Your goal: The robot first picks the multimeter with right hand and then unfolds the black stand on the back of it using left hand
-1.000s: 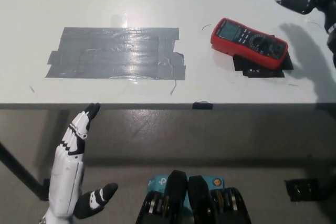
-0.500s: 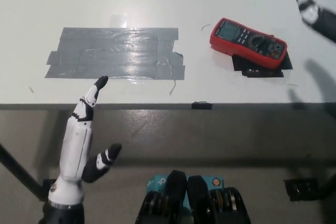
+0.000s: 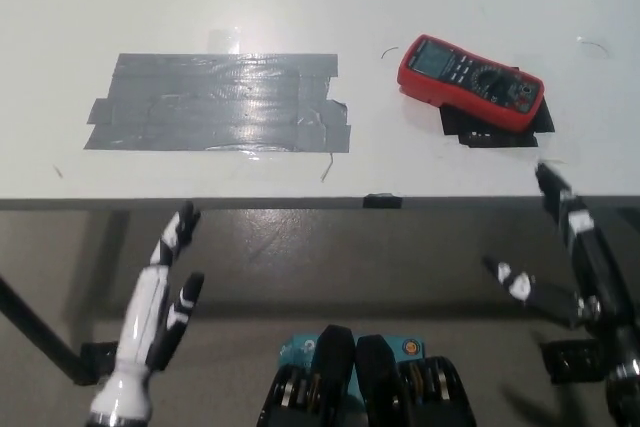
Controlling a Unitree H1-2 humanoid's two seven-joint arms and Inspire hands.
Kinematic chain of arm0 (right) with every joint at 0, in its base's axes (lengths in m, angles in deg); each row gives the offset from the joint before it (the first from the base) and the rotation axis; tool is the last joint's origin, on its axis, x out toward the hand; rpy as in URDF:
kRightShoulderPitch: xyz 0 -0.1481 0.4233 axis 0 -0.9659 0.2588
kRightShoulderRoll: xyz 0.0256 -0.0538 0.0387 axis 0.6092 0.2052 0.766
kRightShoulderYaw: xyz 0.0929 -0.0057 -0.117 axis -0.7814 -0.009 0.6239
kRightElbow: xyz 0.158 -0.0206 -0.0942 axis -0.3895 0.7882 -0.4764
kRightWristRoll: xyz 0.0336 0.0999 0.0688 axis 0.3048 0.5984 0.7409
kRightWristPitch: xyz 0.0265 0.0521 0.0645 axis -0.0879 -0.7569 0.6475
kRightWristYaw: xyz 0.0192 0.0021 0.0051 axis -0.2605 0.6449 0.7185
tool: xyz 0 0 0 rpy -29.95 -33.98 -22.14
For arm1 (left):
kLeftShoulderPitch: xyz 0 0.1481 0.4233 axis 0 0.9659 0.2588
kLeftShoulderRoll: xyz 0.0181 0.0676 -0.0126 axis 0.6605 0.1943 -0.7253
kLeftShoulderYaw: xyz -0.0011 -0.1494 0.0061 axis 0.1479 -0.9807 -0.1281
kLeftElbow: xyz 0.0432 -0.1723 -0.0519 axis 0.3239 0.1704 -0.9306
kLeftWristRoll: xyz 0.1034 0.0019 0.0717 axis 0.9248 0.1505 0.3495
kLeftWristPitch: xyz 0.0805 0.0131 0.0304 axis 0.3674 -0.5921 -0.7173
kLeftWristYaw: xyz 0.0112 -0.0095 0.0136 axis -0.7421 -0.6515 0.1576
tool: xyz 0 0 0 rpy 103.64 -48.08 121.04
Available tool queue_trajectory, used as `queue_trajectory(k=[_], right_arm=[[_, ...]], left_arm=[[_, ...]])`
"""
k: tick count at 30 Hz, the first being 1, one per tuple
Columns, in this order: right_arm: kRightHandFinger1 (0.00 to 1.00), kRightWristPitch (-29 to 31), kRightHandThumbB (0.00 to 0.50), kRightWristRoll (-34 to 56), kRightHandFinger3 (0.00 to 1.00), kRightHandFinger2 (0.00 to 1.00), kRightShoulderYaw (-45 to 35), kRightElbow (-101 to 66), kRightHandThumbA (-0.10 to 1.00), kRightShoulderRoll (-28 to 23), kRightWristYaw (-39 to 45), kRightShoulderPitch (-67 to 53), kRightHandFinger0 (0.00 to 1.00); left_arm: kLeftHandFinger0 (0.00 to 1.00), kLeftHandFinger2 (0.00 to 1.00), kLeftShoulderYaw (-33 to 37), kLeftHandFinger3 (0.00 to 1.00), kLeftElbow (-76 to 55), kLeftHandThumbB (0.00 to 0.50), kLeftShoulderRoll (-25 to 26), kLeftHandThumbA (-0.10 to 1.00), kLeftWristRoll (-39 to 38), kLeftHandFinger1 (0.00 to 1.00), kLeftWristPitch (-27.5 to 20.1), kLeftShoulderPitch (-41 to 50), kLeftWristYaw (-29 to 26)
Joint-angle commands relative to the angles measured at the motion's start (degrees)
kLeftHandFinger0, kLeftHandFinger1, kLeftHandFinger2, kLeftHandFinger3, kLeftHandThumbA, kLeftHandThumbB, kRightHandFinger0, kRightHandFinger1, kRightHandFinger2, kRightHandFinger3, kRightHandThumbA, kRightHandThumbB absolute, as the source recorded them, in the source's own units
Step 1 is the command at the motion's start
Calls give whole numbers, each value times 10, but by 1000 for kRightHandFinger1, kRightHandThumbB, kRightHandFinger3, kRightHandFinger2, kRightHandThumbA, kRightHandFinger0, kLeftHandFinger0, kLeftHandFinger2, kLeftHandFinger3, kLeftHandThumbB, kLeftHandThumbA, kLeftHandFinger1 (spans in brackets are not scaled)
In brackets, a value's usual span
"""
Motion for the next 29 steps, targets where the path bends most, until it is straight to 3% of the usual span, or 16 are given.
queue_trajectory(k=[1,4,9,18,22,29], right_arm=[[1000,53,164,-16,1000,1000,6,-5,693,-6,10,-3,1000],[976,67,150,-25,1000,1000,18,12,591,-7,14,-25,943],[985,62,164,-53,1000,1000,34,30,567,-12,13,-43,953],[997,66,167,-56,1000,1000,41,64,534,-5,17,-28,950],[963,77,162,-63,1000,1000,42,80,508,-7,16,-21,934],[937,81,179,-73,1000,1000,44,96,540,-8,15,-10,897]], left_arm=[[1000,1000,-6,1000,-8,147,-9,1000,-30,1000,19,17,35],[1000,1000,-6,1000,-3,155,-15,1000,-14,1000,14,43,35],[1000,1000,-9,1000,18,169,-23,1000,-9,1000,-3,63,35],[1000,1000,-24,1000,25,164,-25,1000,-11,1000,8,60,44],[1000,1000,-25,1000,26,136,-26,1000,-11,1000,17,54,50],[1000,1000,-30,1000,40,139,-31,1000,-7,1000,21,38,52]])
